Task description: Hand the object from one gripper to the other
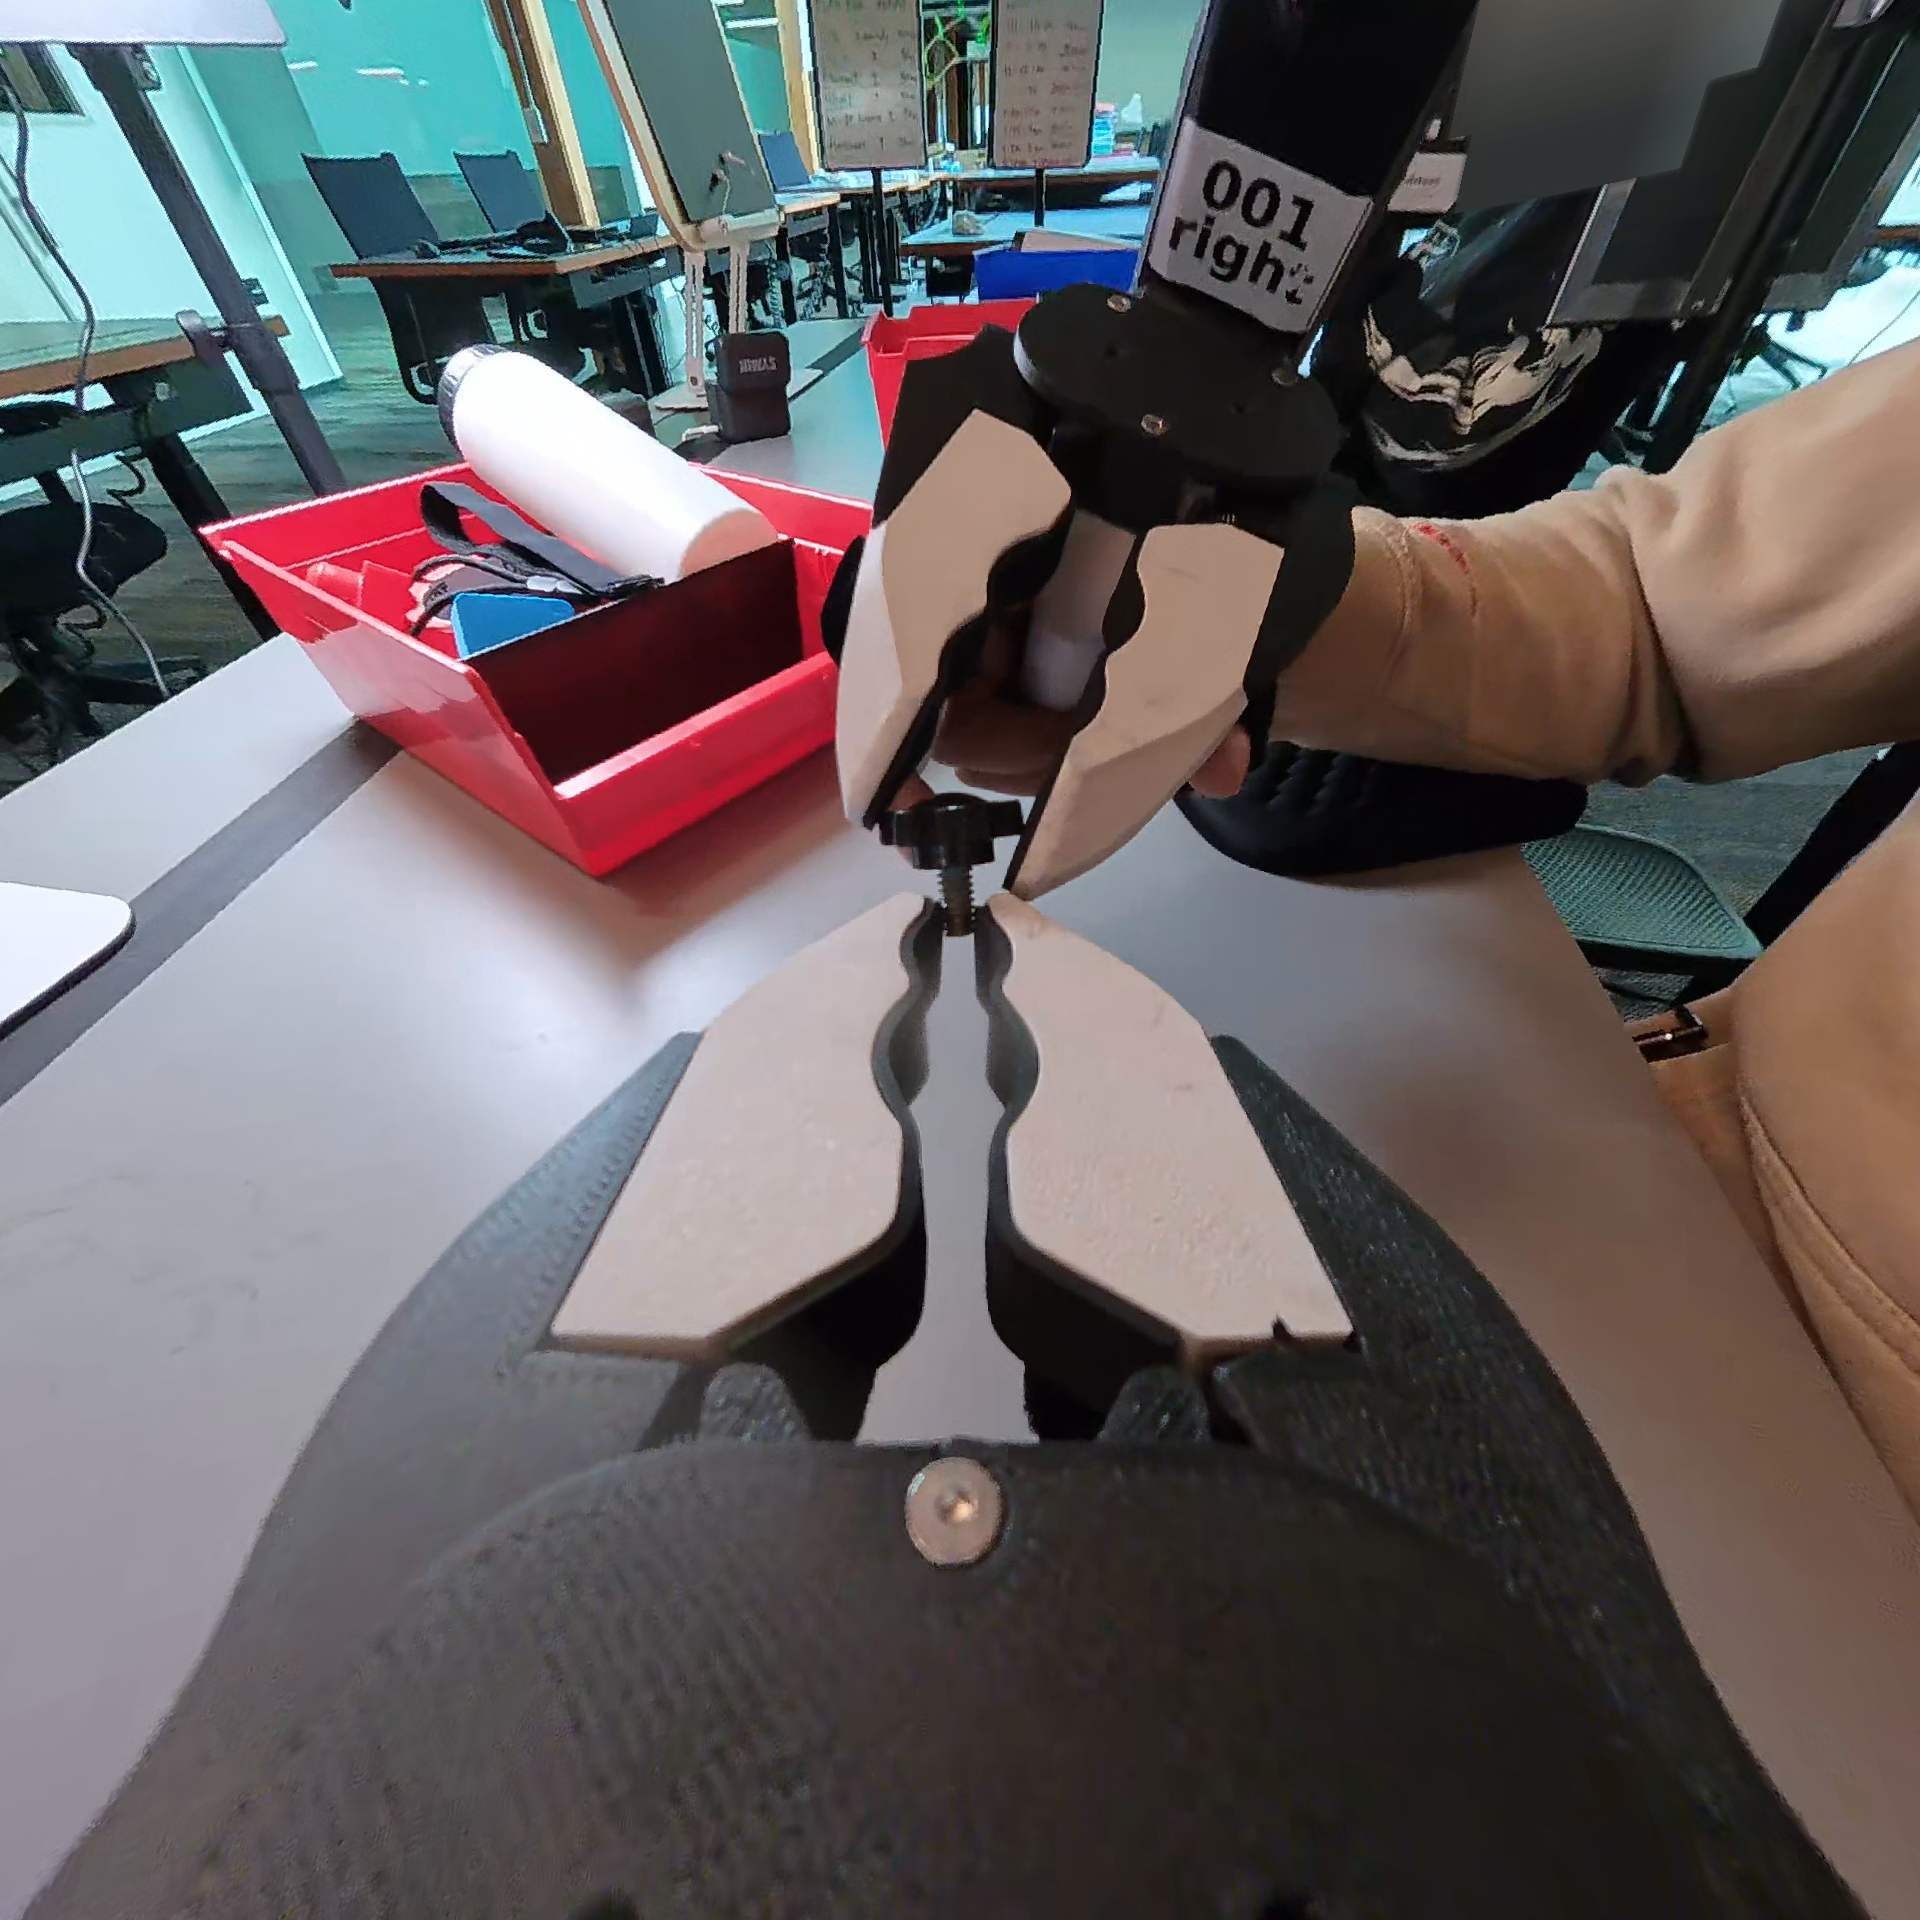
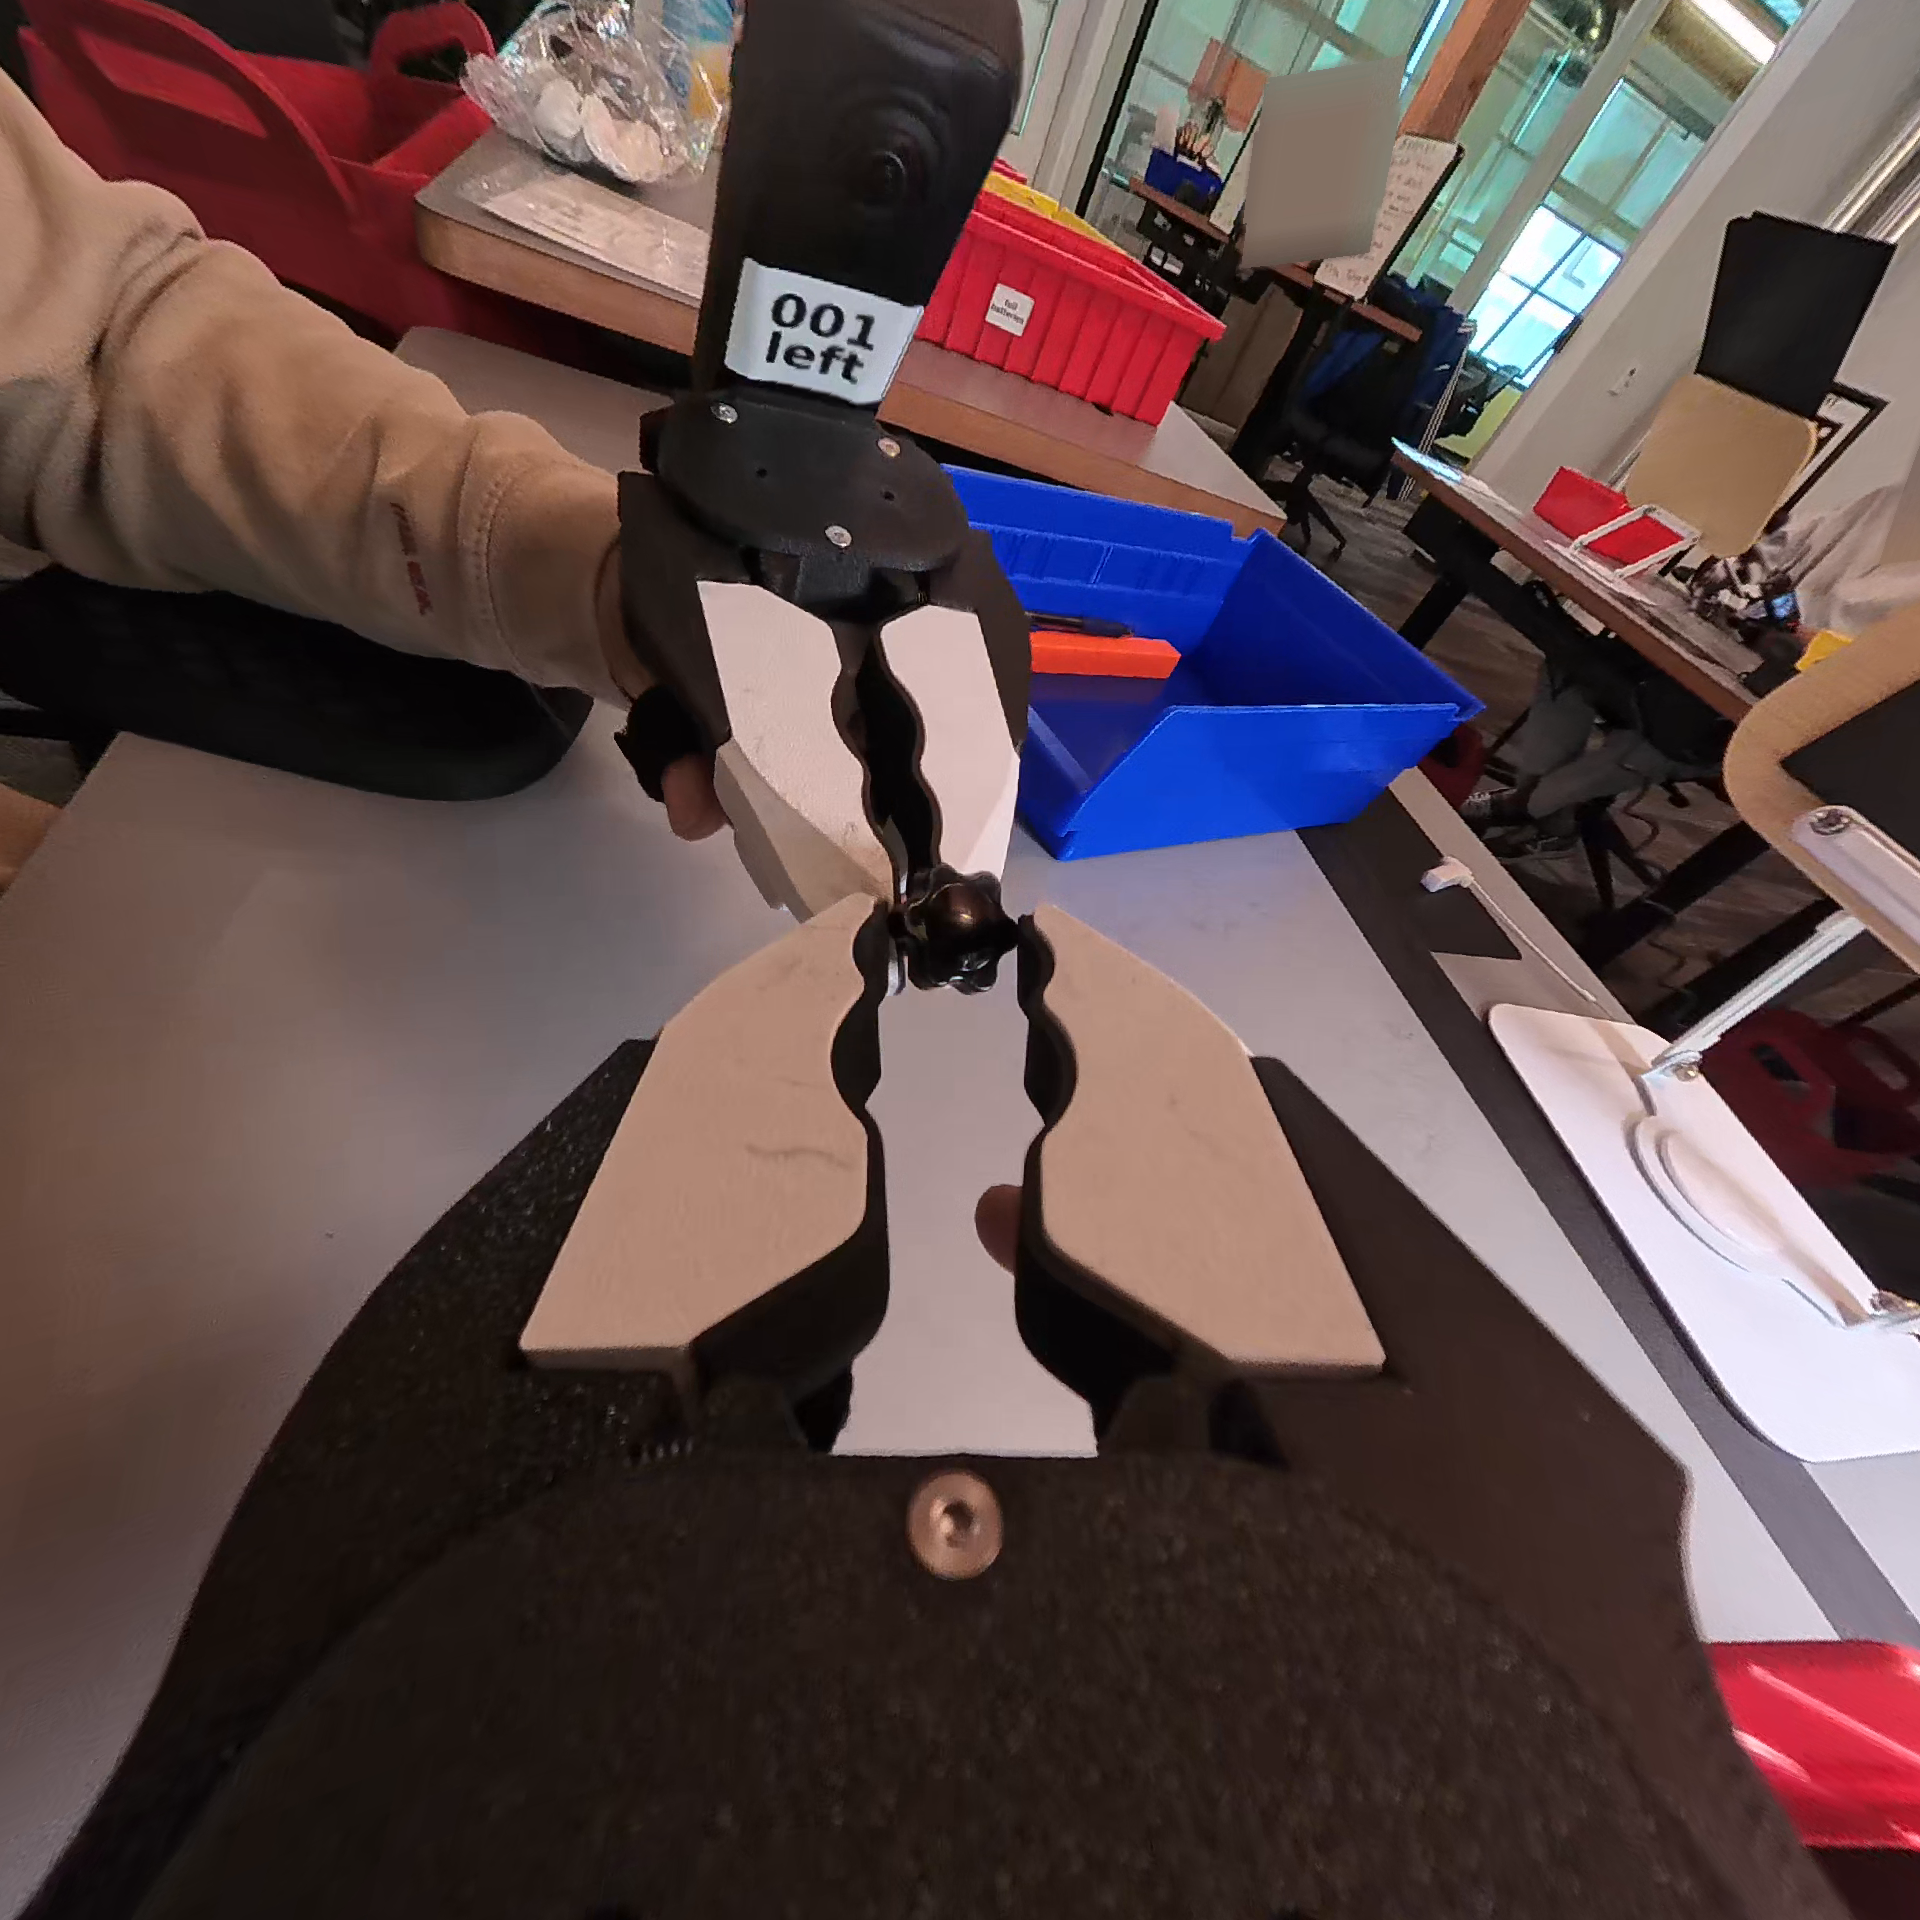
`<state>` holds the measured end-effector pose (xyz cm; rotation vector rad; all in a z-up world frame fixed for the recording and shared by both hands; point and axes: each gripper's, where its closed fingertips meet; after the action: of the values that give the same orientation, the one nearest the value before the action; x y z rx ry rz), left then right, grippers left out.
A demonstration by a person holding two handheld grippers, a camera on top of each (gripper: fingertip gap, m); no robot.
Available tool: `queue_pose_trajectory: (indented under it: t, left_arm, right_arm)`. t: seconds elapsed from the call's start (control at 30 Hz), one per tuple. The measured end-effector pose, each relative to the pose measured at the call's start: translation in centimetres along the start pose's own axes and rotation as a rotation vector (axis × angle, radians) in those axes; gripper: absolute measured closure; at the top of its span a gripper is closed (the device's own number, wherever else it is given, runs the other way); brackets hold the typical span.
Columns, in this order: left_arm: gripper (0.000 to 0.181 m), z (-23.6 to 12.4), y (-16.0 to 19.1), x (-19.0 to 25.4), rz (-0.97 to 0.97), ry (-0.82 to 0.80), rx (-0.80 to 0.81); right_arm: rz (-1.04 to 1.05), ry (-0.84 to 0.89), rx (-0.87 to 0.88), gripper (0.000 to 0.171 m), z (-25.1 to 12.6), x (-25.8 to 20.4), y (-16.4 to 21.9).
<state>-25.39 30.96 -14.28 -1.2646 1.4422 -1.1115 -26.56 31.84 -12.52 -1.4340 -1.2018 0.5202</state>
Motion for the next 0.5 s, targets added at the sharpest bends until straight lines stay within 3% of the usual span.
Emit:
queue_pose_trajectory:
  t: [0.13, 0.3, 0.5]
  left_arm:
    - [0.176, -0.3, -1.2, -0.1, -0.138, 0.058, 0.09]
    - [0.176, -0.9, -2.2, 0.0, -0.406, 0.207, 0.159]
    - [0.175, -0.5, -1.6, 0.5, -0.496, 0.273, 0.121]
  right_arm:
    - [-0.043, 0.056, 0.067, 0.148, -0.4, 0.5, -1.1]
    - [-0.275, 0.163, 0.062, 0.145, -1.2, 0.8, -1.9]
    - [-0.462, 0.214, -0.028, 0.163, -0.9, 0.3, -1.5]
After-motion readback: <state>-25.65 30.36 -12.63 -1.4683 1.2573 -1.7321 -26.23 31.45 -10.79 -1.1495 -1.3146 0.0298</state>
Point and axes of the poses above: each gripper's, where its closed fingertips meet, z out along the fingers, y out of its underside, x = y × z across the jaws, and after that the axes turned 6 degrees about -y, right-handed
